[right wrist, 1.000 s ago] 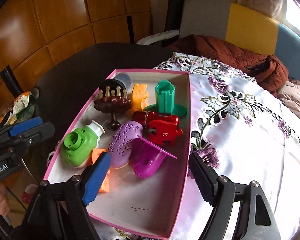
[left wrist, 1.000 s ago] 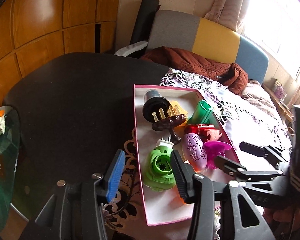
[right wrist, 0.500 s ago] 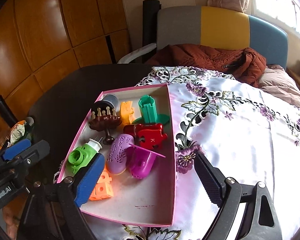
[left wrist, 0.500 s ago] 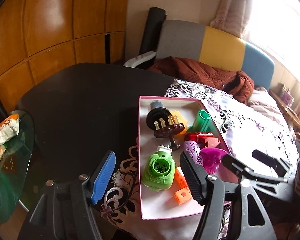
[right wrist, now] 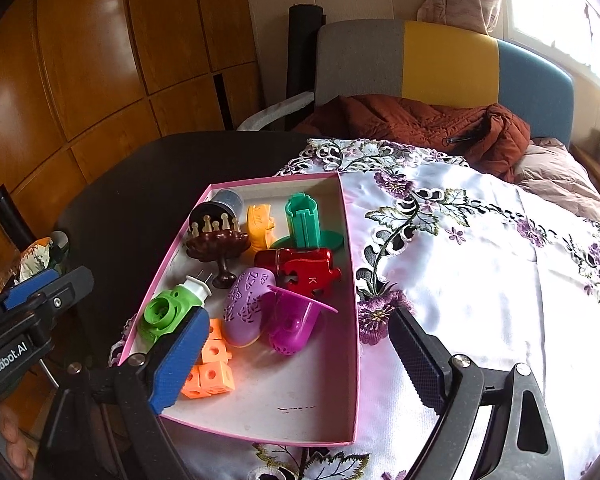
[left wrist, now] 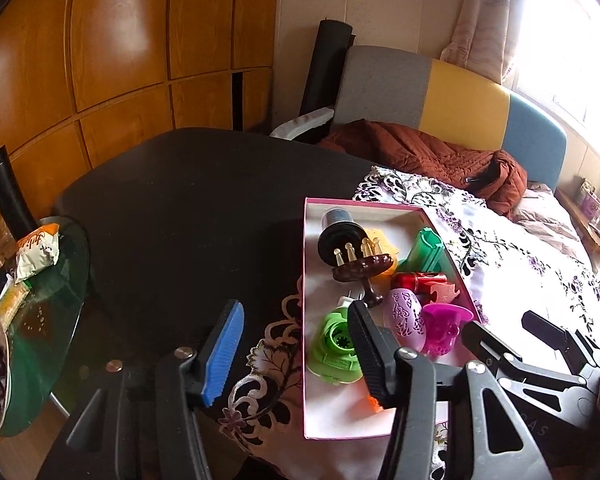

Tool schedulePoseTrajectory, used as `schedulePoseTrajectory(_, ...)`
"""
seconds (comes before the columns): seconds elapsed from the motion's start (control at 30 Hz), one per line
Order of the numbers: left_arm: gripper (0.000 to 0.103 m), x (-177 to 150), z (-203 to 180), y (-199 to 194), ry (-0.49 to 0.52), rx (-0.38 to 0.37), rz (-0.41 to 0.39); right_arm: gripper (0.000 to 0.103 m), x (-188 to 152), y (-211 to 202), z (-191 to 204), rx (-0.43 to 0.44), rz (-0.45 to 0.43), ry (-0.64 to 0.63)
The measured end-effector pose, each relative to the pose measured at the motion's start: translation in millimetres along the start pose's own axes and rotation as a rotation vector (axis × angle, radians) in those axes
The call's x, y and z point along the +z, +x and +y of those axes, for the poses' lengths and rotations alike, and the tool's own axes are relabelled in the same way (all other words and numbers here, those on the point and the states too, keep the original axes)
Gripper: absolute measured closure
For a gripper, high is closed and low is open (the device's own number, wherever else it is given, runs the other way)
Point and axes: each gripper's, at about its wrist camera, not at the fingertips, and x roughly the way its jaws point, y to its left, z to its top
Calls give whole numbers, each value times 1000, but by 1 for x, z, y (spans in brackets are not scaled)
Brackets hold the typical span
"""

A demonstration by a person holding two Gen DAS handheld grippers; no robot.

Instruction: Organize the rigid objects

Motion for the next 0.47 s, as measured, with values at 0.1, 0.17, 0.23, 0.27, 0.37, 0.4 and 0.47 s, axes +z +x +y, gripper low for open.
schedulePoseTrajectory(0.1, 51, -1, -1, 0, 8, -9, 4, 11, 0, 0, 1, 0, 1, -5)
schedulePoseTrajectory(0.17, 53, -1, -3, 0, 23, -3, -4, 11, 0, 0, 2, -2, 1, -7)
schedulePoseTrajectory(0.23, 61, -2, -2, -2, 21, -13, -27, 11, -1, 1, 2, -3, 1, -9)
schedulePoseTrajectory(0.27, 61, -1, -1, -3, 14, -20, -34, 11, -1, 1, 3, -3, 2, -9)
schedulePoseTrajectory(0.37, 62, -1, -2, -4, 23, -10, -49, 11, -1, 1, 2, -3, 1, -7)
schedulePoseTrajectory(0.4, 62, 0, -3, -3, 24, -11, -44, 11, -1, 1, 2, -3, 1, -6)
schedulePoseTrajectory(0.47, 61, 0, -4, 0, 24, -10, -26, 11, -1, 1, 2, -4, -2, -7)
